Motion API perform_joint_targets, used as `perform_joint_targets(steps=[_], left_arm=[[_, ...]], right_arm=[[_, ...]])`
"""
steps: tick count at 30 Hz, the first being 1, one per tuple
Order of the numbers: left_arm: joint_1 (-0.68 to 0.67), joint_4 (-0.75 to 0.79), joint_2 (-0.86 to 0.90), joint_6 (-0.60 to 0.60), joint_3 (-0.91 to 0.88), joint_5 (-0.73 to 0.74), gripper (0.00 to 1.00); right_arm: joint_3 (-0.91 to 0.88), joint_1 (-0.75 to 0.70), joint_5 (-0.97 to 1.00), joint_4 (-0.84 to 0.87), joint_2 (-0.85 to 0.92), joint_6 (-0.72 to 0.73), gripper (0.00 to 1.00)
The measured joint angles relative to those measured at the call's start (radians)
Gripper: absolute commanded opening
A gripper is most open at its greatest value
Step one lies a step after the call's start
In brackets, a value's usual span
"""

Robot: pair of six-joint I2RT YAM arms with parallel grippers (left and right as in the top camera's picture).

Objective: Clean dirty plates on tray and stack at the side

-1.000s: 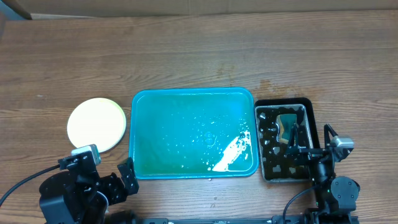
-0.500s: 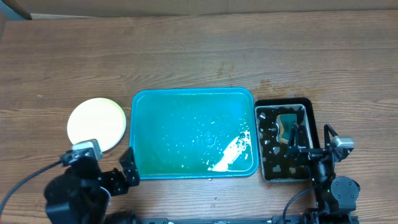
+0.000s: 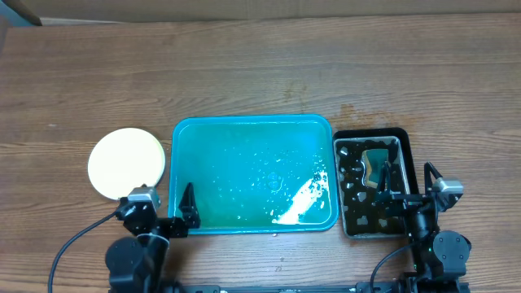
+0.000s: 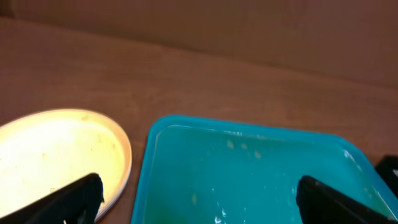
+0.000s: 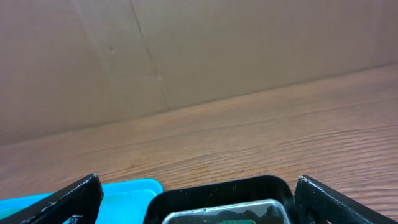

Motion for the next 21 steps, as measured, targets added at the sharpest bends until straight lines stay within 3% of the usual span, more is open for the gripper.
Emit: perform_joint_targets(steps=[11, 14, 17, 21], left_arm=[[-0.015, 0.593, -0.009, 0.017, -0.225, -0.003, 1.0], [-0.015, 0.56, -0.009, 0.041, -0.239, -0.004, 1.0], [-0.015, 0.433, -0.009, 0.051, -0.243, -0.005, 1.0], [-0.021, 0.419, -0.009, 0.059, -0.249, -0.011, 1.0]], right_arm=[[0.0, 0.0, 0.0, 0.0, 0.0, 0.0, 1.0], [0.0, 0.0, 0.0, 0.0, 0.0, 0.0, 1.0], [0.0, 0.0, 0.0, 0.0, 0.0, 0.0, 1.0], [0.0, 0.0, 0.0, 0.0, 0.0, 0.0, 1.0]])
